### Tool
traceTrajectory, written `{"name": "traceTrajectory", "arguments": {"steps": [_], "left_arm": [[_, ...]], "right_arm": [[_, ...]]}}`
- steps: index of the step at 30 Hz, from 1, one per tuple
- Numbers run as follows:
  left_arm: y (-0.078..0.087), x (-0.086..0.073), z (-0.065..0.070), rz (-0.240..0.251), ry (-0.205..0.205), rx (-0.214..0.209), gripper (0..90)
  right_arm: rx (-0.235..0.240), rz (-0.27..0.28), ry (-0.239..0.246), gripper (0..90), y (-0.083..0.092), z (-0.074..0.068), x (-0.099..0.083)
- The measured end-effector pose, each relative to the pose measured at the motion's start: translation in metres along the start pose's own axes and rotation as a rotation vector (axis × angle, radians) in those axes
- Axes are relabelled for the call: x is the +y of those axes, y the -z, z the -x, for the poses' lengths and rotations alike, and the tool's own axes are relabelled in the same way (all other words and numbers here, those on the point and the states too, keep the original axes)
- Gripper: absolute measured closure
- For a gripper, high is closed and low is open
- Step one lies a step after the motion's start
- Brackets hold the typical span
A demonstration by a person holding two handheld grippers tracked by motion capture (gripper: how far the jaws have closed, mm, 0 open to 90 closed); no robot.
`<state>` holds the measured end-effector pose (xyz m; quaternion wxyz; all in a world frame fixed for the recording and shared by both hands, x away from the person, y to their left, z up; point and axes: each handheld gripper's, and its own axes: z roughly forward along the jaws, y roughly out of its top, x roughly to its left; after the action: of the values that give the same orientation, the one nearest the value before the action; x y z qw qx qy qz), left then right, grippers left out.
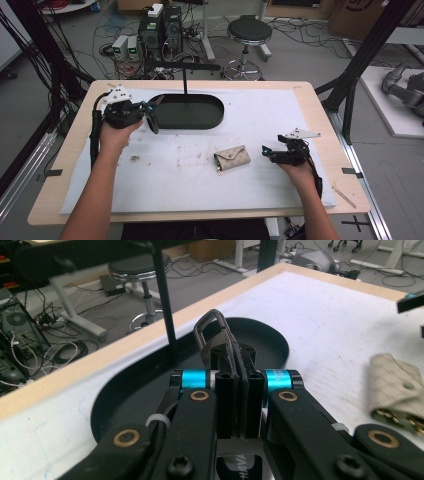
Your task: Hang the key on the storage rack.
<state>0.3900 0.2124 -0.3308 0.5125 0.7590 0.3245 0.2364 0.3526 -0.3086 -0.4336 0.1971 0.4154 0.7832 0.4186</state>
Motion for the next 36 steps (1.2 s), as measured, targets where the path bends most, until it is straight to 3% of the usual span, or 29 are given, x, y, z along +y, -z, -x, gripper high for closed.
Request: {"name": "traceTrajectory", "arguments": {"steps": [10,16,23,28,36], "left_arm": [[-0.023,0.035,-0.016,-0.001,-0.015,0.045,87.9],[-0.039,0.052,-0.022,-0.007,-0.016,0.037,87.9],[-0.056,0.061,-0.027,-0.005,-0.004,0.046,87.9],[-0.066,0.068,-0.029,-0.038,-0.024,0.084,87.9],[-0.079,0.064,-0.027,-0.07,-0.027,0.093,87.9]], "right_arm": [[0.004,-0.007,-0.011,17.4,-0.002,0.001,0.0],[0.002,-0.003,-0.016,17.4,-0.001,0.002,-0.001],[0.002,-0.004,-0.019,17.4,-0.001,0.002,-0.001],[0.006,-0.004,-0.027,17.4,-0.001,0.003,-0.002],[0.006,-0.004,-0.031,17.4,0.0,0.004,-0.003]]}}
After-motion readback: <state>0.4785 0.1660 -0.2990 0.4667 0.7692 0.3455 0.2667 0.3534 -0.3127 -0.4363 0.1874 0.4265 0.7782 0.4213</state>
